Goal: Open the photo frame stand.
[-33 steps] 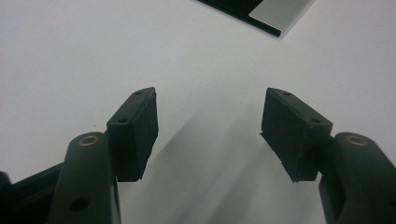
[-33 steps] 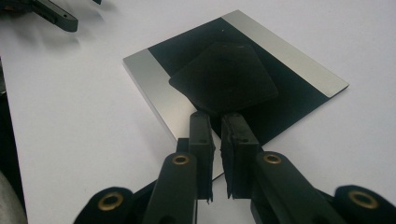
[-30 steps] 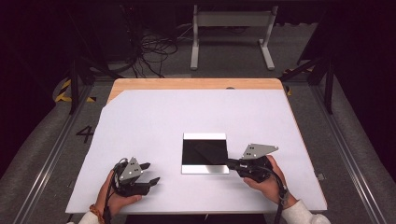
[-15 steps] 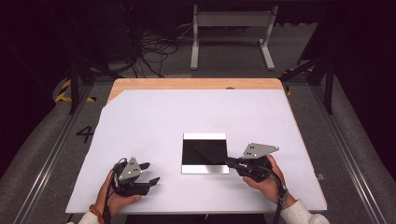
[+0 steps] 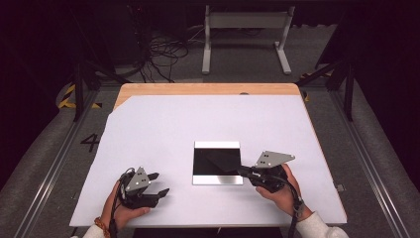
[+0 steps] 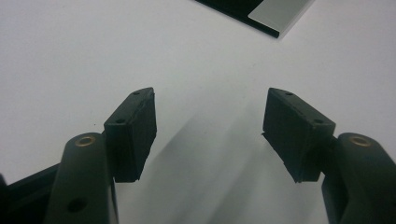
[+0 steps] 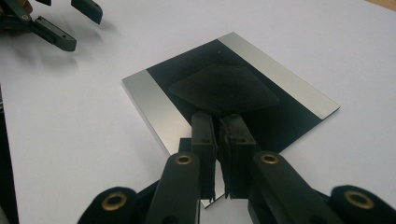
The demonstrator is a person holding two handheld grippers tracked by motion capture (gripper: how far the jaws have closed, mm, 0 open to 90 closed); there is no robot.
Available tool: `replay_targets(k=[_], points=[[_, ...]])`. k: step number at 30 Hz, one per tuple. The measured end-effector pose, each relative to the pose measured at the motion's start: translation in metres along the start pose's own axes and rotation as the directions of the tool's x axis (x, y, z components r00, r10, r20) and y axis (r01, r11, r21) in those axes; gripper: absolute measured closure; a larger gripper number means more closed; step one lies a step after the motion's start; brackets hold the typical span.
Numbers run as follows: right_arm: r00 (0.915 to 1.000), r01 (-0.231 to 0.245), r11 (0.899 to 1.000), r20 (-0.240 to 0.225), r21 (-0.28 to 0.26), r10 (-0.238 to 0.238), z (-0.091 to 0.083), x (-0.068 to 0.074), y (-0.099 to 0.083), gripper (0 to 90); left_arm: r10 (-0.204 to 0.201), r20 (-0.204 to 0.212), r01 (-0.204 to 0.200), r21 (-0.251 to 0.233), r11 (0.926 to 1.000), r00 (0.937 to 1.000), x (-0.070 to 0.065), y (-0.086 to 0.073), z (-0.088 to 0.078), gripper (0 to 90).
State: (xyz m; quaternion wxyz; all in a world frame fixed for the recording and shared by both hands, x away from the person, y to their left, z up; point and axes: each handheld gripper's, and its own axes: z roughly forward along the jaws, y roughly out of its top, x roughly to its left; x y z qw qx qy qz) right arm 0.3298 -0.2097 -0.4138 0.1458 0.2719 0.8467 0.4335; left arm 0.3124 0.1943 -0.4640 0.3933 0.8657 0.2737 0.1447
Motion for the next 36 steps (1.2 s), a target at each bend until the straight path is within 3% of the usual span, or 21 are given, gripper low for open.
replay_targets(k=[29,33,36], points=[[1.0,-0.004,0.999,0.007,-0.037,0.005,0.0015,0.0012,0.0074,81.7,0.002,0.0,-0.002,0.004,1.0,1.0,-0.0004,0.0002,0.0013,35.5],[0.9999,-0.01,0.999,-0.01,-0.031,0.01,0.0019,0.0011,0.0059,76.3,0.0,-0.001,0.0,0.006,1.0,1.0,-0.0004,0.0002,0.0013,35.5],[0.9996,-0.018,1.0,-0.022,-0.023,0.018,0.0023,0.0011,0.0053,65.7,0.001,-0.002,-0.001,0.005,1.0,1.0,-0.0003,0.0002,0.0013,35.5]])
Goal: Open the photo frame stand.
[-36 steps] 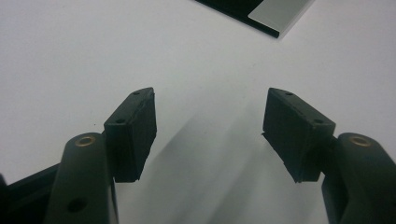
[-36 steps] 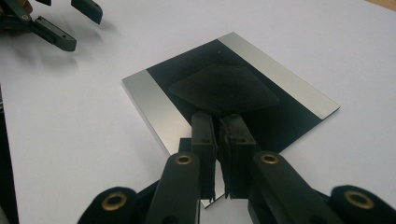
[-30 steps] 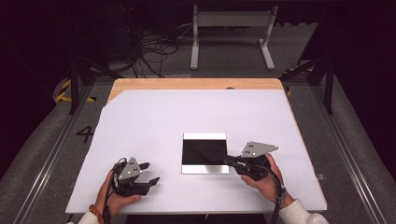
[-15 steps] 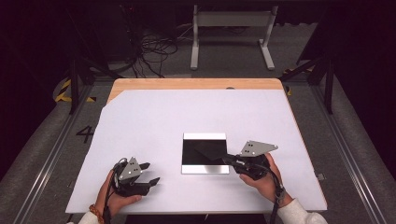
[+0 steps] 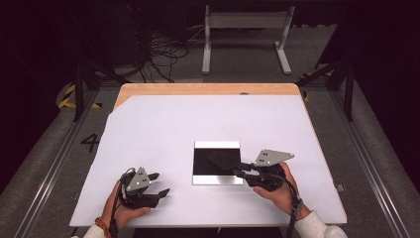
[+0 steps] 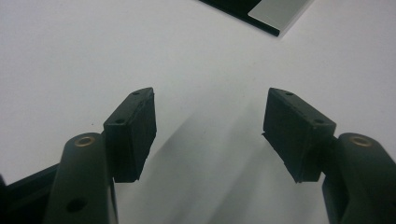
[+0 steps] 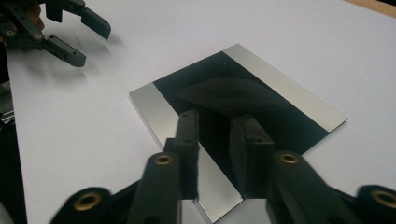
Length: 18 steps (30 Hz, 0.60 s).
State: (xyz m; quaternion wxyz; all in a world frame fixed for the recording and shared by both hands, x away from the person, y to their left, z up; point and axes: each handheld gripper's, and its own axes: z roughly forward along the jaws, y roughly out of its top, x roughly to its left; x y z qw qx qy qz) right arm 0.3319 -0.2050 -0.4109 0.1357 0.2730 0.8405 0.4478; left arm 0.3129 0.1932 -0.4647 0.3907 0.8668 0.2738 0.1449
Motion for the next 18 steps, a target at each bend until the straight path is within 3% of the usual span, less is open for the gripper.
replay_targets(k=[3,9,18], points=[[1.0,-0.006,1.0,0.005,0.004,0.006,0.0002,-0.0002,-0.0009,62.0,0.0,-0.002,0.0,0.0,1.0,1.0,0.0001,0.0,-0.0002,35.5],[0.9988,-0.034,0.999,-0.035,0.001,0.034,0.0025,-0.0008,-0.0007,52.3,0.004,-0.006,-0.004,0.006,1.0,1.0,-0.0012,0.0002,0.0006,35.4],[0.9897,-0.121,0.993,-0.079,-0.014,0.119,0.0056,-0.0053,-0.0009,36.4,0.023,-0.016,-0.022,0.017,0.9996,0.9996,-0.0021,0.0004,0.0013,34.7]])
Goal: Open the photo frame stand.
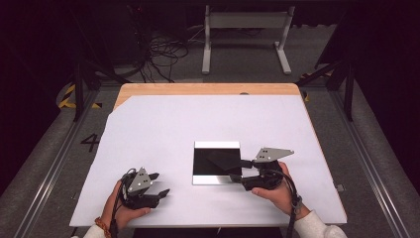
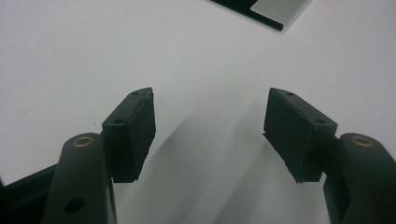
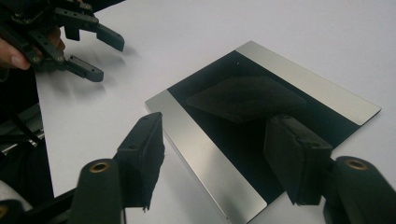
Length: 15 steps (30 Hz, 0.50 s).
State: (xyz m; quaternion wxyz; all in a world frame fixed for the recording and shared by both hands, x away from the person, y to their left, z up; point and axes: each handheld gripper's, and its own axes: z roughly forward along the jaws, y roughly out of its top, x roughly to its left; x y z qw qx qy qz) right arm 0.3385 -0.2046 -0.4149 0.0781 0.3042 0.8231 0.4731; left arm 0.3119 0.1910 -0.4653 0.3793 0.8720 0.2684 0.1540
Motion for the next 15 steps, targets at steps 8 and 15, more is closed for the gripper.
replay_targets(k=[8,15], points=[[0.9981,-0.057,0.998,-0.022,-0.01,0.057,0.0009,-0.0046,0.0012,33.3,0.006,-0.006,-0.006,0.005,1.0,1.0,-0.0013,0.0005,0.0008,34.1],[0.9925,-0.112,0.994,-0.051,-0.013,0.111,0.0005,-0.0093,0.0009,31.1,0.008,-0.008,-0.008,0.01,0.9999,0.9999,-0.0014,0.0003,0.0011,33.9]])
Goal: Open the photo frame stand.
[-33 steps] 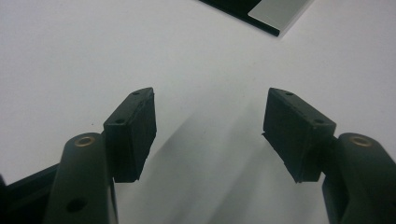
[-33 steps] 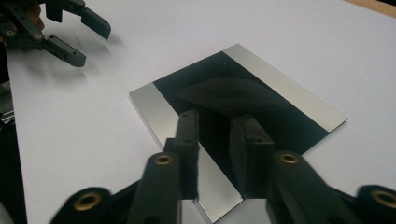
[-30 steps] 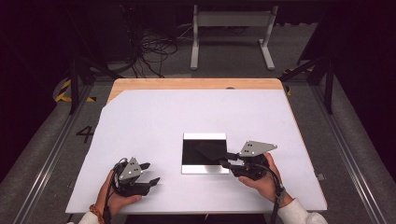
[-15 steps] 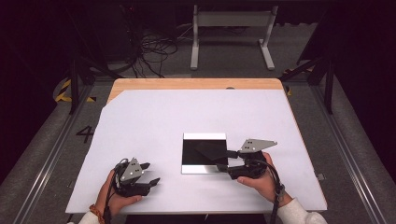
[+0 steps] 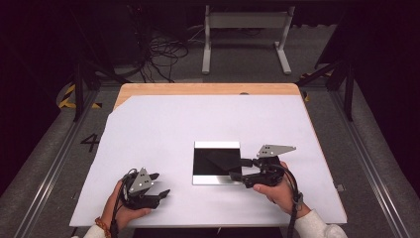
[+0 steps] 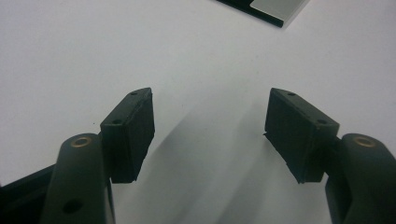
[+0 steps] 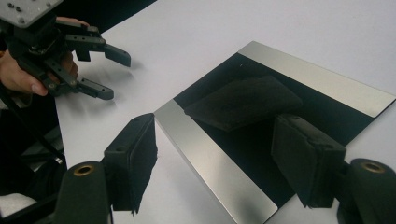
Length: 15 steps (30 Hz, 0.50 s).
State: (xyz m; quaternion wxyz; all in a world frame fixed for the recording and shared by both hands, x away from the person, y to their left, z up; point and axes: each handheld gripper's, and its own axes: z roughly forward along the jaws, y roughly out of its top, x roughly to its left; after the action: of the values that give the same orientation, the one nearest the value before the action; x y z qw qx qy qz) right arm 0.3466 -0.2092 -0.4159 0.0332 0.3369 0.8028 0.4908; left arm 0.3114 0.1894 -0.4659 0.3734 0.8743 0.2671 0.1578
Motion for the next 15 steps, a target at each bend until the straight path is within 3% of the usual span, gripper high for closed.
replay_targets(k=[7,10,12,15], points=[[0.9972,-0.074,0.997,-0.009,-0.012,0.074,0.007,-0.008,0.001,32.4,0.003,0.0,-0.003,0.001,1.0,1.0,0.0,0.001,0.001,33.4],[0.9911,-0.132,0.991,-0.017,-0.029,0.132,0.007,-0.011,0.002,37.5,0.002,0.002,-0.002,0.0,1.0,1.0,0.0,0.001,0.001,33.3],[0.9814,-0.192,0.981,-0.013,-0.04,0.191,0.007,-0.013,0.001,42.6,0.0,0.005,0.0,0.001,1.0,1.0,-0.001,0.001,0.001,33.0],[0.9796,-0.201,0.979,-0.012,-0.04,0.201,0.008,-0.015,0.001,42.9,0.004,0.004,-0.004,0.003,1.0,1.0,-0.001,0.001,0.002,32.6]])
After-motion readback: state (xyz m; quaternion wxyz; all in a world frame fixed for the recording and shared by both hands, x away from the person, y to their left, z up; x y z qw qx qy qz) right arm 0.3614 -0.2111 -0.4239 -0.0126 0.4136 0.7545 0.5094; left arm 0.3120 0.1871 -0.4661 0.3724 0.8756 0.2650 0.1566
